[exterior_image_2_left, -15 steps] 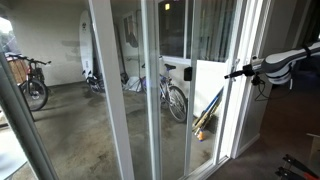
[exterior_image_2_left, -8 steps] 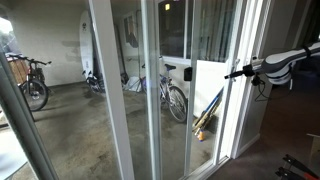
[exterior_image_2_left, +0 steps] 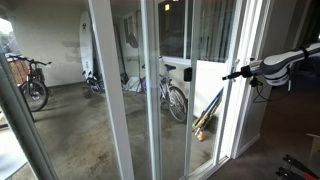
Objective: Open the sliding door
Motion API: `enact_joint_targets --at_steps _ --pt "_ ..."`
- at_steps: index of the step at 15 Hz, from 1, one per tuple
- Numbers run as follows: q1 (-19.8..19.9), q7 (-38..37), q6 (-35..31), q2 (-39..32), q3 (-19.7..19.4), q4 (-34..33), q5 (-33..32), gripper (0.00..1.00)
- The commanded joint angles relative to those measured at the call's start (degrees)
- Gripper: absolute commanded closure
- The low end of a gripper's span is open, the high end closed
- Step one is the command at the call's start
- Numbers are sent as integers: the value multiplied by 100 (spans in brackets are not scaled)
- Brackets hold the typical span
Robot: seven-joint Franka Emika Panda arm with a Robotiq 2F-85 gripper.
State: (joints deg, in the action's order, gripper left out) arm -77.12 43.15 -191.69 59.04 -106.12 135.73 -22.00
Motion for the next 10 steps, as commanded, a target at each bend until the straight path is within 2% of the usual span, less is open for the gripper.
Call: enact_joint_targets --at_steps 1,2,3,4,10 --pt "-737 -87 -678 -393 -187 109 72 0" --pt "-859 -92 -899 -473 -259 143 105 0" --pt "-747 -70 -619 -397 -146 -96 27 0" --pt "-838 -75 -713 -474 -206 -80 49 0" --pt "-657 162 -697 -480 -186 148 -290 0"
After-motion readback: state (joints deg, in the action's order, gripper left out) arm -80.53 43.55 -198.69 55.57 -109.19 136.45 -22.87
